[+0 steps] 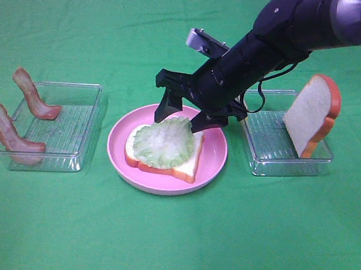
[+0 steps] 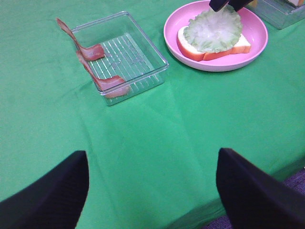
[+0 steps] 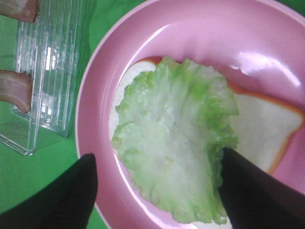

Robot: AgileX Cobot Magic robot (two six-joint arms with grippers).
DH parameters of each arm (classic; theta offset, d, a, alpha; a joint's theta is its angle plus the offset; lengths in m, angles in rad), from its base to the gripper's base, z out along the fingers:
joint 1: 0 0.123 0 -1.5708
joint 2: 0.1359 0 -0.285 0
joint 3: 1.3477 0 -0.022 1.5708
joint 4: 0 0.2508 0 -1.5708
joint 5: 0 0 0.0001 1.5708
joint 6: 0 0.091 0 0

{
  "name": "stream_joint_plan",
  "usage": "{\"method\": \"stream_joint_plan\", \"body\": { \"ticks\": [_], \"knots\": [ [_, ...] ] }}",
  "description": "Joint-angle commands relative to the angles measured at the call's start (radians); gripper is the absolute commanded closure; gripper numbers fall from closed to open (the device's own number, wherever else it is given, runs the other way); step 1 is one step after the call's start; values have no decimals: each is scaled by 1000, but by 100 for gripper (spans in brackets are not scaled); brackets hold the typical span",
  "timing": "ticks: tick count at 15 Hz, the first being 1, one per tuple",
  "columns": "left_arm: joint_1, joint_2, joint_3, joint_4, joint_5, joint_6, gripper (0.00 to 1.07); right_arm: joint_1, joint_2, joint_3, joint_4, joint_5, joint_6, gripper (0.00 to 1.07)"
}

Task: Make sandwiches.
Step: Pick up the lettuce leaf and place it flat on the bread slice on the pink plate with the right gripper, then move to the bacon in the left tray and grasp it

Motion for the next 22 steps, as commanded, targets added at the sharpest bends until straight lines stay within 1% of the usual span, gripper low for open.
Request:
{"method": "stream_joint_plan", "body": {
  "ticks": [1, 3, 5, 7, 9, 11, 13, 15, 16, 18, 22],
  "knots": [
    [-6, -6, 1, -6, -11, 1, 35, -1, -24, -3, -39, -3, 10, 39],
    [-6, -6, 1, -6, -11, 1, 35, -3, -54, -3, -118, -6, 68, 39],
    [-6, -6, 1, -6, -11, 1, 35, -3, -105, -4, -256, -7, 155, 39],
    [-6, -6, 1, -6, -11, 1, 35, -3, -165, -10, -371, 42, 217, 39],
    [-6, -6, 1, -6, -11, 1, 35, -3, -240, -14, -459, 121, 248, 39],
    [-6, -6, 1, -6, -11, 1, 35, -3, -328, -14, -507, 204, 248, 39],
    [-6, -6, 1, -6, -11, 1, 35, -3, -398, -14, -519, 276, 242, 39],
    [-6, -6, 1, -6, -11, 1, 35, -2, -499, -13, -547, 393, 237, 39],
    [-6, -6, 1, -6, -11, 1, 35, -2, -614, 27, -578, 468, 237, 39],
    [-6, -6, 1, -6, -11, 1, 35, -2, -718, 108, -591, 489, 238, 39],
    [-6, -6, 1, -6, -11, 1, 35, -2, -1043, 386, -592, 504, 237, 39]
  ]
}}
